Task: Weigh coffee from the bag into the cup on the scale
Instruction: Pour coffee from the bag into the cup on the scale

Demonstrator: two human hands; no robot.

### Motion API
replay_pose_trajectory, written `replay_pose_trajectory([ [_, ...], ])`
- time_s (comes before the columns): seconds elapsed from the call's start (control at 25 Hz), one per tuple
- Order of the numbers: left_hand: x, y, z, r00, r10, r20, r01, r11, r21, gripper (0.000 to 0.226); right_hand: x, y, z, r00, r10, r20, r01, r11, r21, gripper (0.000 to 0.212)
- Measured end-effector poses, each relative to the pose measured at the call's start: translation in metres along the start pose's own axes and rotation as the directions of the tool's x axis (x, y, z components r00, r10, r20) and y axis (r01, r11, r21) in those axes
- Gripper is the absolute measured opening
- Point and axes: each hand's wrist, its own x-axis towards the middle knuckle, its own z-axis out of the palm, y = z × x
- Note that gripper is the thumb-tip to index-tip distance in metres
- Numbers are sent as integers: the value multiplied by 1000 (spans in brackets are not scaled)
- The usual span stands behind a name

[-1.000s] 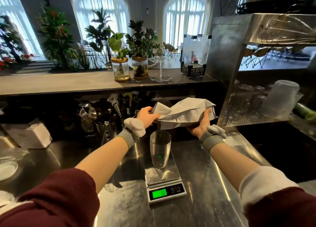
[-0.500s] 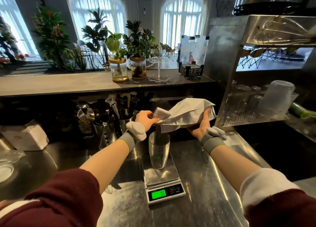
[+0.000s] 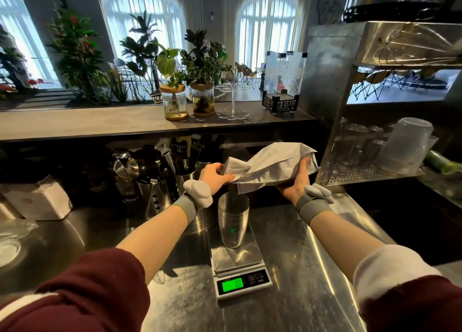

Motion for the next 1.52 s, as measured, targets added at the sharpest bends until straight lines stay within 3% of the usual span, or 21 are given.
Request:
replay_pose_trajectory([
  [0.32, -3, 0, 2, 999, 4, -44, -3, 1000, 31, 23, -7, -2, 4, 1000, 4, 10, -4, 1000, -7, 72],
  [0.68, -3, 3, -2, 999, -38, 38, 38, 999, -11, 40, -9, -5, 7, 1000, 4, 29, -4, 1000, 7, 71],
  [0.92, -3, 0, 1, 999, 28, -43, -29, 1000, -10, 26, -13, -4, 10, 999, -6, 38, 6, 1000, -6, 69],
  [1.16, -5, 1, 0, 1000, 16, 2, -16, 999, -40, 33, -15, -6, 11, 999, 8, 38, -8, 1000, -5, 70],
  [1.52, -5, 2, 3, 995, 72, -72, -73, 997, -10, 21, -19, -6, 9, 999, 18, 29, -18, 1000, 10, 69],
])
